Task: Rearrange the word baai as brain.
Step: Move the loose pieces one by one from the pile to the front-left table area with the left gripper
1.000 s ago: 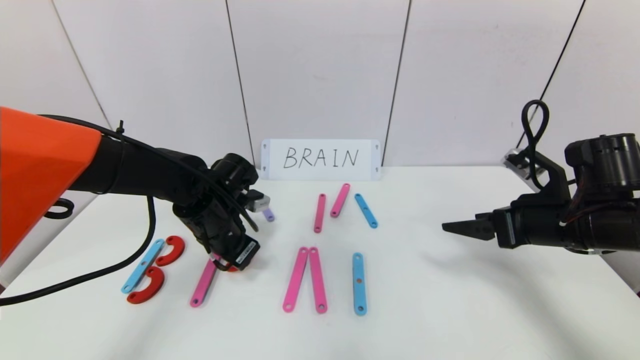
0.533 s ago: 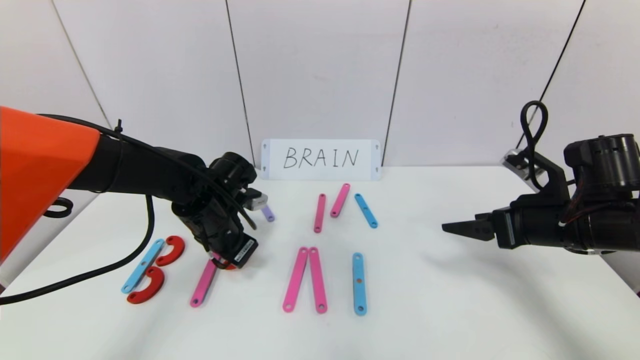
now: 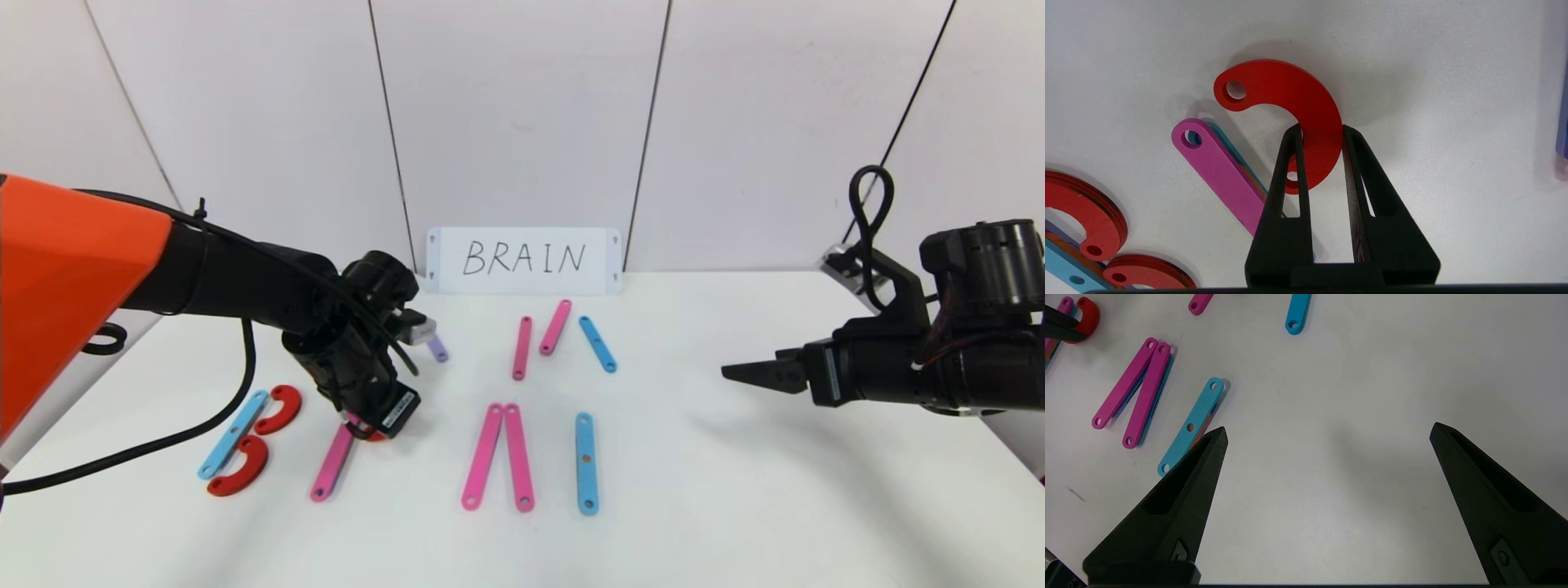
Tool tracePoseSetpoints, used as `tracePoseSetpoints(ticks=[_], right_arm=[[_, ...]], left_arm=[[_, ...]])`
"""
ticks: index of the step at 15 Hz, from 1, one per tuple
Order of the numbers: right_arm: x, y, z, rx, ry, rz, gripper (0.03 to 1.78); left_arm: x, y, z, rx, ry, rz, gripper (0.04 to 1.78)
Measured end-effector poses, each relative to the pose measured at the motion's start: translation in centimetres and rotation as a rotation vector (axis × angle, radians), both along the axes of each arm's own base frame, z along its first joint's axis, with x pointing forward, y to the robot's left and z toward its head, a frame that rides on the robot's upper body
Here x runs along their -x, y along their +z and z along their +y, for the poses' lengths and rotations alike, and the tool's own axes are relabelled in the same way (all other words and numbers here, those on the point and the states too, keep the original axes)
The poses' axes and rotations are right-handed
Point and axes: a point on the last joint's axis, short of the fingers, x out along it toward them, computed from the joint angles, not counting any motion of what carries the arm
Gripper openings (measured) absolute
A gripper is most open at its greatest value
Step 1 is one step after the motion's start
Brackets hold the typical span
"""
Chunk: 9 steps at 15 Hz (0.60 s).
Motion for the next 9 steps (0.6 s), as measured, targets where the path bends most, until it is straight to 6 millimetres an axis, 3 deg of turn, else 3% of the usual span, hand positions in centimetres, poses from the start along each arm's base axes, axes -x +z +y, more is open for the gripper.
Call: tracePoseSetpoints(ticks=[9], right_arm=[[0.0,0.0,0.0,0.0,0.0,0.0,1.73]], left_arm=[[-0.01,0.0,-0.19,-0.002,-0.013,-0.005,0.34]])
